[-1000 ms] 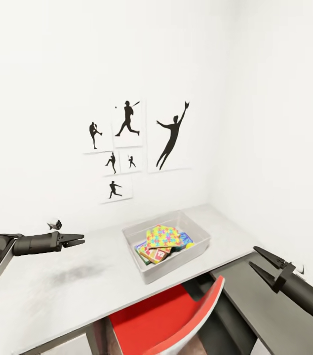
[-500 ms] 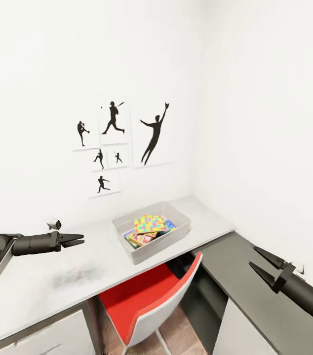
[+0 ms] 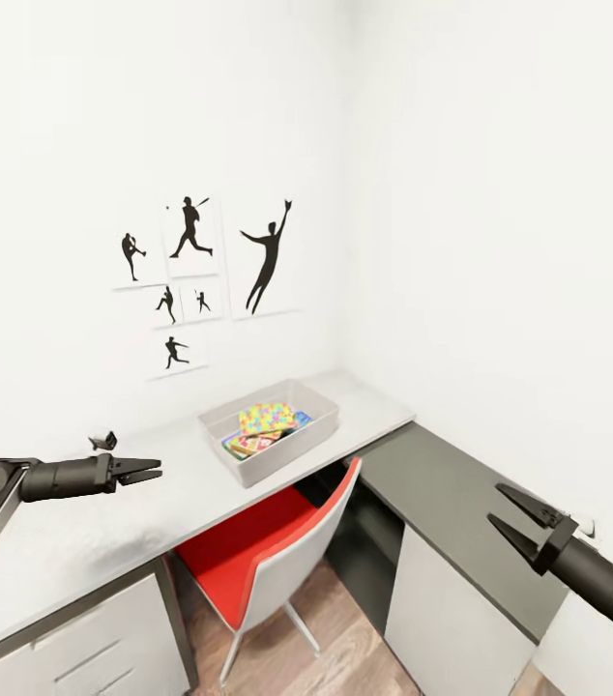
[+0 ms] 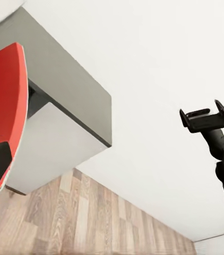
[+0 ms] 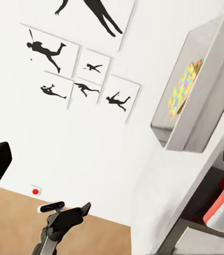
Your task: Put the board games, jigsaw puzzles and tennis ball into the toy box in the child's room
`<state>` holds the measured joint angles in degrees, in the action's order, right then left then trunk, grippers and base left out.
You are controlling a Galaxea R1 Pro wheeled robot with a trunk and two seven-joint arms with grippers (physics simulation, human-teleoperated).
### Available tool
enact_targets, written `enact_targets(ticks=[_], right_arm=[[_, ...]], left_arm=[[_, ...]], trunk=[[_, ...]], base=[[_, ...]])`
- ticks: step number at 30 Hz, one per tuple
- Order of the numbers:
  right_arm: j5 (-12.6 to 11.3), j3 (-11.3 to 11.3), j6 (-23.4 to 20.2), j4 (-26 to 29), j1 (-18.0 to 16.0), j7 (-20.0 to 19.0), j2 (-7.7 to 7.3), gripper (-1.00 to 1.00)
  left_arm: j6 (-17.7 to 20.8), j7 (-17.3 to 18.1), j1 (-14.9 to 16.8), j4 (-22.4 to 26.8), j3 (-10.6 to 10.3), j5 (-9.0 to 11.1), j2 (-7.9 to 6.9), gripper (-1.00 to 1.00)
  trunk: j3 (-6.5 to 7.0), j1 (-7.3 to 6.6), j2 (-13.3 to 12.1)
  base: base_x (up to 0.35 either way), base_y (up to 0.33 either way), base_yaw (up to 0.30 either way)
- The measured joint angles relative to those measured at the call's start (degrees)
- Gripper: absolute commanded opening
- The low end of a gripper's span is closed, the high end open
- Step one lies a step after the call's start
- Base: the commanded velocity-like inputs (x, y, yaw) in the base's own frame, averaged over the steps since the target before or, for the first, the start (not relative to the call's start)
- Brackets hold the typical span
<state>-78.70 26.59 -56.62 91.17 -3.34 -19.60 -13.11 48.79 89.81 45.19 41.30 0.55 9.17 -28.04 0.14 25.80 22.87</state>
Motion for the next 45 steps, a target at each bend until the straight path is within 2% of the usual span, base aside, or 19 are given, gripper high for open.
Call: enact_targets(ticks=[31, 36, 45], right_arm=[[0.0, 0.1, 0.0, -0.1, 0.0, 0.0, -0.01, 1.0], [0.1, 0.0, 1.5, -0.1, 0.0, -0.1, -0.04, 1.0], [3.3, -0.3, 3.0, -0.1, 0.0, -0.1, -0.01, 1.0]], left_arm=[[0.0, 0.0, 0.0, -0.1, 0.1, 0.0, -0.7, 1.0], [0.0, 0.0, 0.0, -0.1, 0.1, 0.0, -0.74, 1.0], [0.0, 0.0, 0.0, -0.2, 0.0, 0.3, -0.87, 1.0]], trunk=[[-0.15, -0.01, 0.0], [-0.15, -0.01, 0.0], [-0.15, -0.03, 0.0]], base=[[-0.278, 0.169, -0.278], [-0.236, 0.182, -0.28], [-0.051, 0.057, -0.28]])
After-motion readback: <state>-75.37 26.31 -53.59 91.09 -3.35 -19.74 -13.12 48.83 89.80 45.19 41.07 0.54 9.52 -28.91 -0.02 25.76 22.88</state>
